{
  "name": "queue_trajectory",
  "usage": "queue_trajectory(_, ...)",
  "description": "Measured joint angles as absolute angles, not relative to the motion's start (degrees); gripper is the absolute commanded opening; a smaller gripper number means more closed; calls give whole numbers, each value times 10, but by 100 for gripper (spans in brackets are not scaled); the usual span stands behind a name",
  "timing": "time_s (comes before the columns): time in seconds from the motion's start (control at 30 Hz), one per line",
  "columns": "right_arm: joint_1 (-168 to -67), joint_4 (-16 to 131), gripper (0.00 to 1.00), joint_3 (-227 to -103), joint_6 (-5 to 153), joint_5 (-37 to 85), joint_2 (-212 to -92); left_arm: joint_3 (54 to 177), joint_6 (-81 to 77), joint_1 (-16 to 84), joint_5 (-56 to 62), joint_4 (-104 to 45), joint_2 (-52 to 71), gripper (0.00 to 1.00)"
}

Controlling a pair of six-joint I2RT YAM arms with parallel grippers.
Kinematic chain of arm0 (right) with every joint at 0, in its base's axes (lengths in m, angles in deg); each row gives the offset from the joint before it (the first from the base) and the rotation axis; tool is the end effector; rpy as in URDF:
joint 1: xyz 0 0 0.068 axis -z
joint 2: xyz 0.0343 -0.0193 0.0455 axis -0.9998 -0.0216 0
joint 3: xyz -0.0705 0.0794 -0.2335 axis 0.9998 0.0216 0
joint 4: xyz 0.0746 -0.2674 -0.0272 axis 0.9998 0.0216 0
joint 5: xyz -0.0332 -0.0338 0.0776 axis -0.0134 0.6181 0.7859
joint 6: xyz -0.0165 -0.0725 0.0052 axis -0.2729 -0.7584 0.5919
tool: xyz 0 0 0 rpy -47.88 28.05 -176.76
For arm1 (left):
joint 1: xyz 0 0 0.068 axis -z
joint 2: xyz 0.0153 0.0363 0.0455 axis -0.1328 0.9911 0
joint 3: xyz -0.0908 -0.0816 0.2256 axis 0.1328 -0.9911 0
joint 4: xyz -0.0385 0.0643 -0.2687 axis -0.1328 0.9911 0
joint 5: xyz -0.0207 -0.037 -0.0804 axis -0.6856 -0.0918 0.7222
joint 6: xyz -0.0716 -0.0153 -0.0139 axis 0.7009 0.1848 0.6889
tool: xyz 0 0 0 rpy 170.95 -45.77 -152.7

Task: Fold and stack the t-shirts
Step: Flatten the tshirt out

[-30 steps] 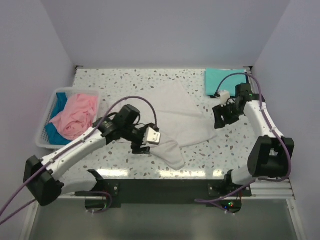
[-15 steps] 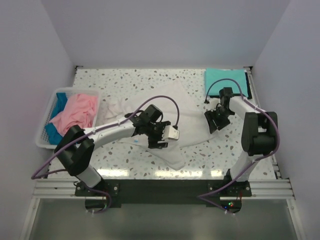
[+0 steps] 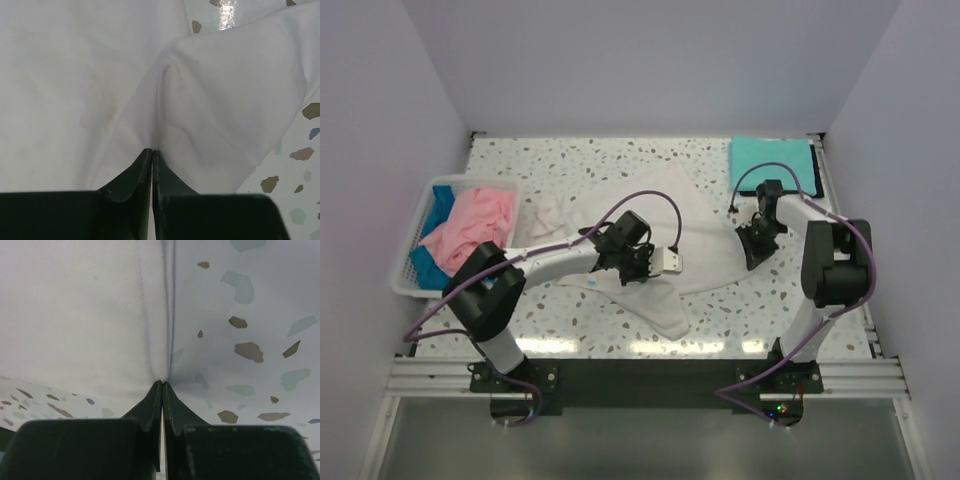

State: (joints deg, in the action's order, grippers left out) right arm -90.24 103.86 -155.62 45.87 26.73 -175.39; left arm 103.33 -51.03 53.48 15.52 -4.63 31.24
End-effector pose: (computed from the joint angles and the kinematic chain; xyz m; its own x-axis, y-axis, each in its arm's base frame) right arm 0.3362 0.0195 0.1010 -0.9145 -0.3809 -0.1364 -0.3977 0.9081 0.1311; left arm 0.2381 -0.2770 0.1337 0.0066 0.8089 -0.5879 0.9970 0.0401 0.0663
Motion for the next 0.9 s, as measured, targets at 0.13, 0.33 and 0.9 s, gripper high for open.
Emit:
queue_trajectory(0.13,-892,1050,0,-1542,455,266,-1734,1020,-503,505,154,-26,271,0)
queue_trajectory(0.33,-853,1070,0,-1513,430,245,-1664,988,-525,385,151,17,158,0)
queue_trajectory(0.9,-842,1142,23,-1475,342,208,-1596,838,-696,231,79,148,87,46)
